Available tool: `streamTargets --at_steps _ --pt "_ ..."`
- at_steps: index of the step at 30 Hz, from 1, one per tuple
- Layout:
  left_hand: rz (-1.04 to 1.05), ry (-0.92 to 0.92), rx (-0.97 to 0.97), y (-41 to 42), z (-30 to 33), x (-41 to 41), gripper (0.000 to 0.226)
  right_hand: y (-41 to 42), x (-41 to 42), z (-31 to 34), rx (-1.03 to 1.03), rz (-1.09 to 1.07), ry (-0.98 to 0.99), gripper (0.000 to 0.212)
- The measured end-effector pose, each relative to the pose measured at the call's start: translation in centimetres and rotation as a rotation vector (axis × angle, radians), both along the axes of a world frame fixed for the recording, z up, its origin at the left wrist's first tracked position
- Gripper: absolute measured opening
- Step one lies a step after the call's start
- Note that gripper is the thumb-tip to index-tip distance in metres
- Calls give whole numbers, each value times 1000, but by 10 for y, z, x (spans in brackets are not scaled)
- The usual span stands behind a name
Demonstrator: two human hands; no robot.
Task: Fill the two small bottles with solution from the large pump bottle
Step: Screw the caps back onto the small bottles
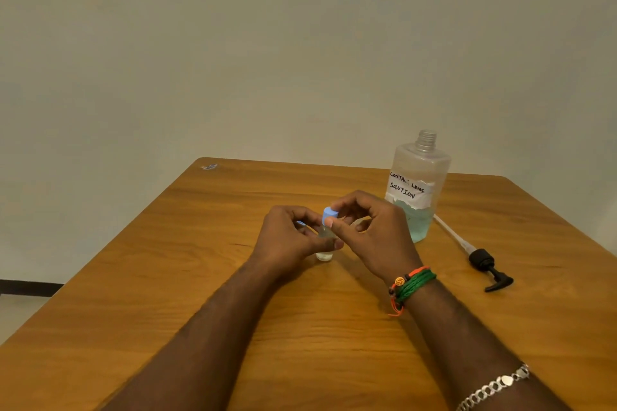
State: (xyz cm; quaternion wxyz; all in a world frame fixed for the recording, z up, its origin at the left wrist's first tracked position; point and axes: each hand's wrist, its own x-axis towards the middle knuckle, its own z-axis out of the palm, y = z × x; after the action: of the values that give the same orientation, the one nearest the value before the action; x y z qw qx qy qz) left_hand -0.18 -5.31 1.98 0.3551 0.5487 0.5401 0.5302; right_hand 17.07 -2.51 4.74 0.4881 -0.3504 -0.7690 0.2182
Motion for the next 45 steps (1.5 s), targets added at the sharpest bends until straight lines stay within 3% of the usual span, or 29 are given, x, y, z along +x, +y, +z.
streamTargets --at_steps 6,11,17,23,28,33,39,45 --pt "0 18 34 0 0 1 25 1 2 1 39 -48 2 38" --pt "18 -35 11 1 0 -1 34 -2 0 4 -127 82 131 41" --pt "1 -19 39 1 0 0 31 -1 3 3 -80 -5 111 42" --pt "-12 -35 35 0 1 2 30 -1 1 1 -113 59 83 43" --pt "-9 4 56 0 2 1 27 1 4 2 -85 6 71 57" --pt "-20 -23 43 1 0 0 33 1 1 2 -134 59 128 42" --pt "-18 9 56 2 -2 1 31 4 3 2 -126 12 107 53" --pt "-19 13 66 3 -4 0 32 1 2 0 -117 10 79 29"
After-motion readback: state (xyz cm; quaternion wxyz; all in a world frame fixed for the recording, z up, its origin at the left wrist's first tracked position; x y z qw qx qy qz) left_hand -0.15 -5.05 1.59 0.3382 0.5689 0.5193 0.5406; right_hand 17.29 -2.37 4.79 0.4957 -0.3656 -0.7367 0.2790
